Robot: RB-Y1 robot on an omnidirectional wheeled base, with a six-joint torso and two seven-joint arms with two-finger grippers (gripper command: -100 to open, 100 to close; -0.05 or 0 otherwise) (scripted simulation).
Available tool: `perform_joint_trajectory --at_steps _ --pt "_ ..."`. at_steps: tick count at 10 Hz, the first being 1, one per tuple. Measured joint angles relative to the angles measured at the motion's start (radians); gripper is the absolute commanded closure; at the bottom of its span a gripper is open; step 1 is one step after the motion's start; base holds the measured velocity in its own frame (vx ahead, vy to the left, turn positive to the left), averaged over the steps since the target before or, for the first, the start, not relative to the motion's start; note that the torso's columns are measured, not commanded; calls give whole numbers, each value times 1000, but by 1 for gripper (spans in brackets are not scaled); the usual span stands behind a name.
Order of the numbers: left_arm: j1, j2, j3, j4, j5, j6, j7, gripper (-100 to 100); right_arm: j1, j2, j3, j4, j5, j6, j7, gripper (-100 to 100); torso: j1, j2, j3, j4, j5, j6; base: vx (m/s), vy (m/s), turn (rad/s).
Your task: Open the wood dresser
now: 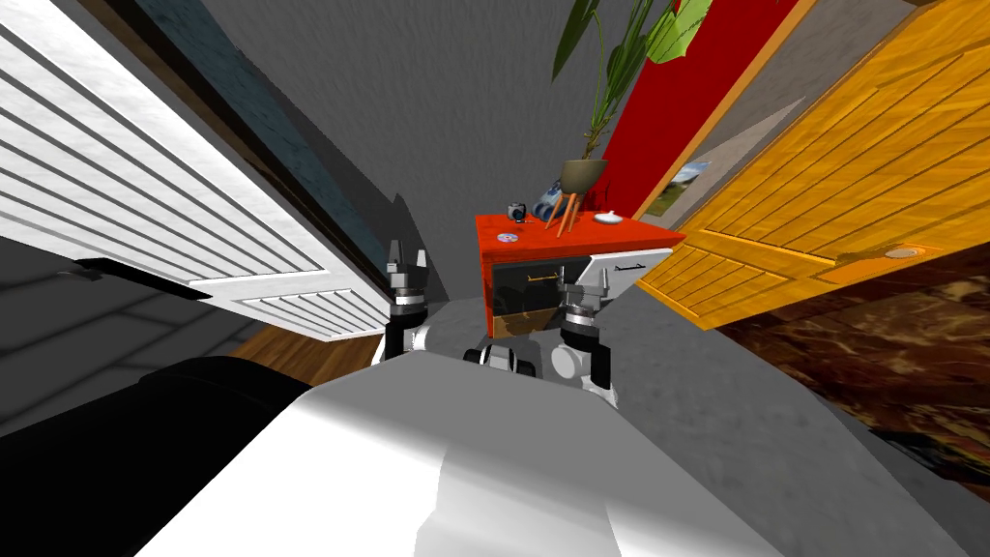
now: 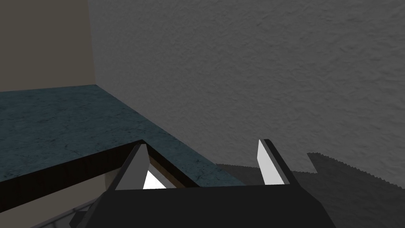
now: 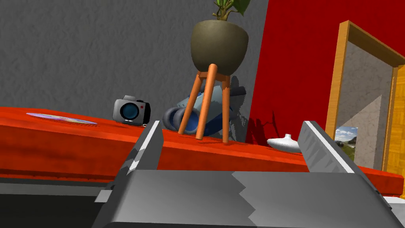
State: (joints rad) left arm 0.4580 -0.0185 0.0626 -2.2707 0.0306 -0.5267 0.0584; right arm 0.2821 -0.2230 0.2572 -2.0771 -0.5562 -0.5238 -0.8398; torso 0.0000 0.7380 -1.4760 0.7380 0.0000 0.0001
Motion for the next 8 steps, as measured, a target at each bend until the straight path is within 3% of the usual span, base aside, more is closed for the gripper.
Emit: perform_joint_trajectory --at_steps 8 --pt "0 0 0 0 0 0 0 0 -70 -24 68 87 -152 -6 -217 -100 0 0 0 0 0 0 -8 -11 42"
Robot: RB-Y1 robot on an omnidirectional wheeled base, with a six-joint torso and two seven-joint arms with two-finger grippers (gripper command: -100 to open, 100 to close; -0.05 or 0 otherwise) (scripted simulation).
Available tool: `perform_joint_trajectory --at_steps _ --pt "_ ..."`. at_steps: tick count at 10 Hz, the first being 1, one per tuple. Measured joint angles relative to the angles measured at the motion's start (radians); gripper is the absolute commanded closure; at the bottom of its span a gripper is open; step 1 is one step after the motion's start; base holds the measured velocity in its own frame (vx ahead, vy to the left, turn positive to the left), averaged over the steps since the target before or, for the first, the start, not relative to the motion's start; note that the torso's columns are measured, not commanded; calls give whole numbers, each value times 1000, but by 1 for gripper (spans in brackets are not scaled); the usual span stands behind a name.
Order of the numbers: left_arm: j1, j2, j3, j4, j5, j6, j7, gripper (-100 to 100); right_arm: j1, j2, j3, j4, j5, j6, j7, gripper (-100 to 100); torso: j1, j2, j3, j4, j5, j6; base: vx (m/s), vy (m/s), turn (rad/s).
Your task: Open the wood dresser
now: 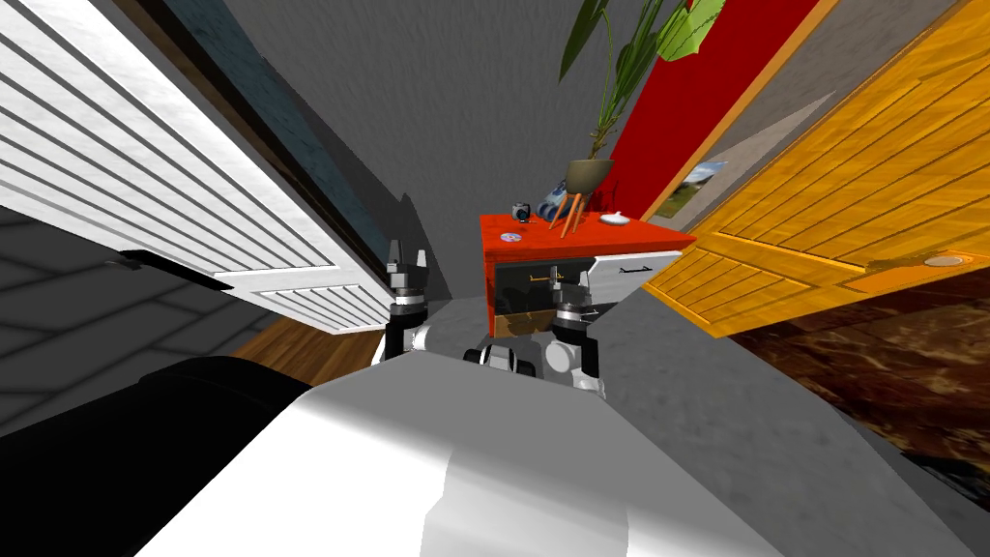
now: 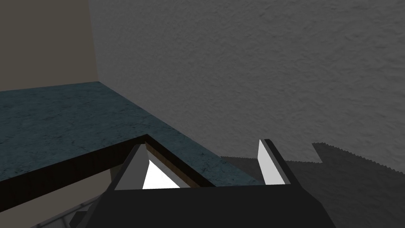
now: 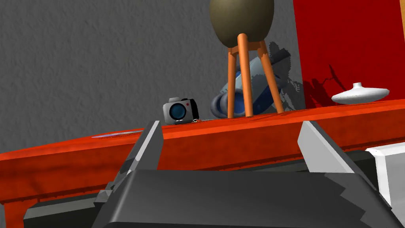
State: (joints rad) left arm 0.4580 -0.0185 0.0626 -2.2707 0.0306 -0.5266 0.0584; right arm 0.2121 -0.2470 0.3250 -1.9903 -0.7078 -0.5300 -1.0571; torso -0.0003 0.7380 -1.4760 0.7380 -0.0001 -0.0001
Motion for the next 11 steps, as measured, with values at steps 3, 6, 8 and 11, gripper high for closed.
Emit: perform_joint_trajectory --at_steps 3,6,8,11 --pt "0 0 0 0 0 0 0 0 -27 -6 25 33 -57 4 -80 -100 0 0 0 0 0 0 -6 -10 34" --pt "0 0 0 0 0 0 0 0 -45 -17 45 63 -98 -4 -158 -100 0 0 0 0 0 0 -8 -9 57" --pt "0 0 0 0 0 0 0 0 -64 -24 64 90 -138 -3 -214 -100 0 0 0 0 0 0 -10 -12 42" --pt "0 0 0 0 0 0 0 0 -104 -34 91 143 -206 -1 -299 -100 0 0 0 0 0 0 -9 -13 46"
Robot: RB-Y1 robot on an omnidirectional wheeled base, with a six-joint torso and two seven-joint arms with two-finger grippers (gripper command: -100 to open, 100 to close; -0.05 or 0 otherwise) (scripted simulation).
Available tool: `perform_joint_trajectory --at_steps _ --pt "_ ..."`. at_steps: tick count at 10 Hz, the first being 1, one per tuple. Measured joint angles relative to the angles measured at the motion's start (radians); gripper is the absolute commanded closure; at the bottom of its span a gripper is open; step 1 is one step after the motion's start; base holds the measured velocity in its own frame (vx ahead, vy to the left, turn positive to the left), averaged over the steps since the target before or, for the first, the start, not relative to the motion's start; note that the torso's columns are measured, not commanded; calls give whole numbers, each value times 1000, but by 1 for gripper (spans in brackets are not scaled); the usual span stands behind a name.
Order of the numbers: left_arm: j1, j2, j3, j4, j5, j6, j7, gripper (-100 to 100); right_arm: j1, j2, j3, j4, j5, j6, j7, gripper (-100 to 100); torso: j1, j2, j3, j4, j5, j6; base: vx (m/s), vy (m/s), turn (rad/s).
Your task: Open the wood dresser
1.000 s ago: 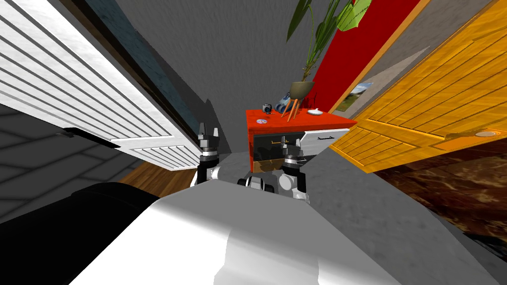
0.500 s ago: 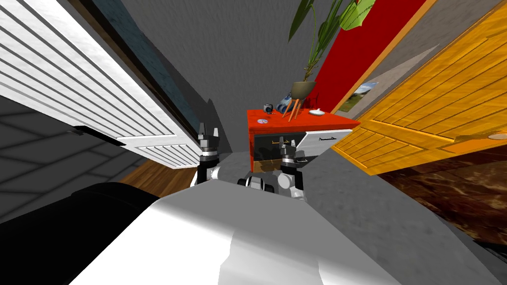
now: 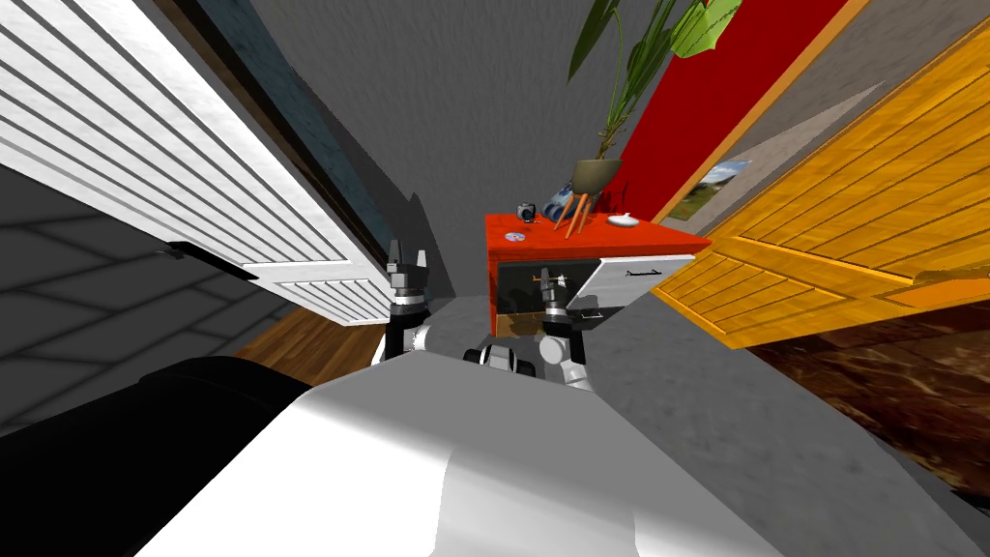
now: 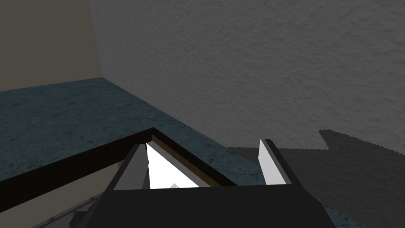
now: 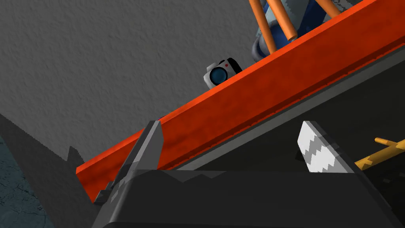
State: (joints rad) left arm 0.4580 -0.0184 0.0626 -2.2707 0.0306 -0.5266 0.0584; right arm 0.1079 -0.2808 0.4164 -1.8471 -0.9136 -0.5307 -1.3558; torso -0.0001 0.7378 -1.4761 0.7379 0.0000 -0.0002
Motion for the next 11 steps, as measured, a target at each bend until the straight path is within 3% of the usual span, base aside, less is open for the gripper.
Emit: perform_joint_trajectory --at_steps 11 --pt "0 0 0 0 0 0 0 0 -87 -56 89 132 -200 3 -304 -100 0 0 0 0 0 0 -9 -10 44"
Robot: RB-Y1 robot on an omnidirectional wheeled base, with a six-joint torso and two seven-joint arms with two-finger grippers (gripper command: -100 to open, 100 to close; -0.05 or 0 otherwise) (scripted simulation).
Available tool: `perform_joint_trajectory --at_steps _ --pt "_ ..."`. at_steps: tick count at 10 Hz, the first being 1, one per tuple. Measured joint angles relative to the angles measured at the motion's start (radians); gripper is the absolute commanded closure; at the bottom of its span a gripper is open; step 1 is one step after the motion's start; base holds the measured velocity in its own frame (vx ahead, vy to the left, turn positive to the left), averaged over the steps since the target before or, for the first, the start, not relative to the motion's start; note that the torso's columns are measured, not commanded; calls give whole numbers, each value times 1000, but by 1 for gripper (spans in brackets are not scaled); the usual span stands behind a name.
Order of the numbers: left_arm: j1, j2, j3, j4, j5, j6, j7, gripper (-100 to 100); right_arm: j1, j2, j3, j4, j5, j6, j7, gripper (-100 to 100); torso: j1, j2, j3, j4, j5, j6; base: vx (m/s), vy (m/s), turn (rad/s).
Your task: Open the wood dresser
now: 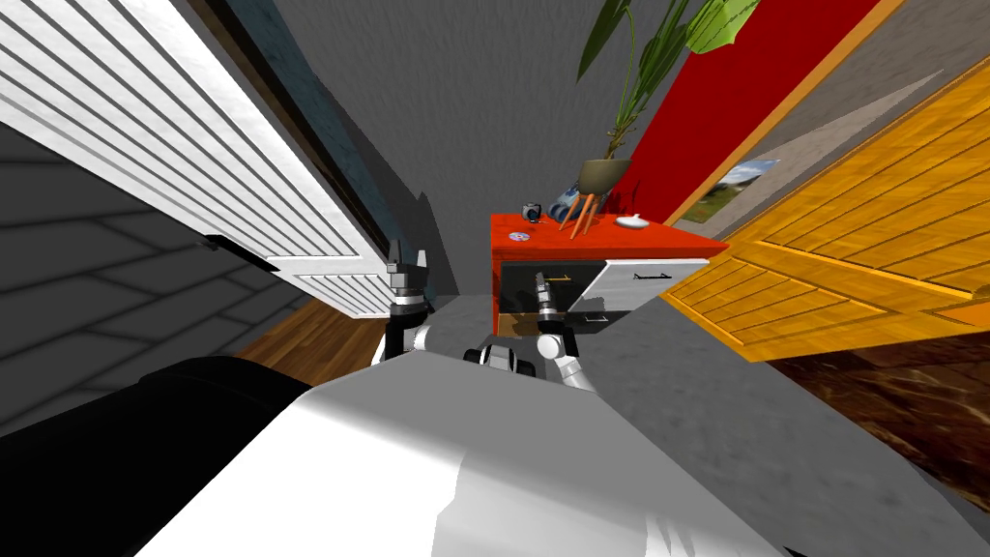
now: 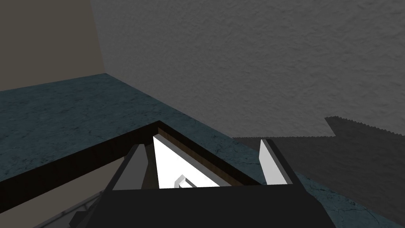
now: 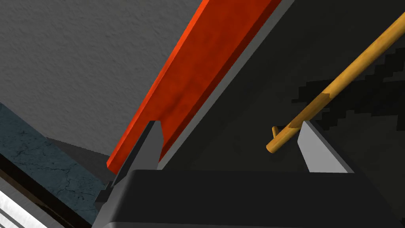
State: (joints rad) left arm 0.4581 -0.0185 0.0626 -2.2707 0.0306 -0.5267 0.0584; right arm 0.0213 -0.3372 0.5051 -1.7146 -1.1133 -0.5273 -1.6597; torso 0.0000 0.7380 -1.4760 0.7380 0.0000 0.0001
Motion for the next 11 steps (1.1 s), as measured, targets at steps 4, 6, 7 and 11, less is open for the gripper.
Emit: perform_joint_trajectory --at_steps 4,6,7,11 --pt "0 0 0 0 0 0 0 0 -39 -34 36 60 -77 -3 -113 -100 0 0 0 0 0 0 -8 -11 46" --pt "0 0 0 0 0 0 0 0 -54 -43 50 81 -107 -3 -164 -100 0 0 0 0 0 0 -11 -8 48" --pt "0 0 0 0 0 0 0 0 -63 -57 58 93 -130 -2 -193 -100 0 0 0 0 0 0 -8 -8 17" --pt "0 0 0 0 0 0 0 0 -95 -84 87 140 -183 -7 -289 -100 0 0 0 0 0 0 -7 -7 36"
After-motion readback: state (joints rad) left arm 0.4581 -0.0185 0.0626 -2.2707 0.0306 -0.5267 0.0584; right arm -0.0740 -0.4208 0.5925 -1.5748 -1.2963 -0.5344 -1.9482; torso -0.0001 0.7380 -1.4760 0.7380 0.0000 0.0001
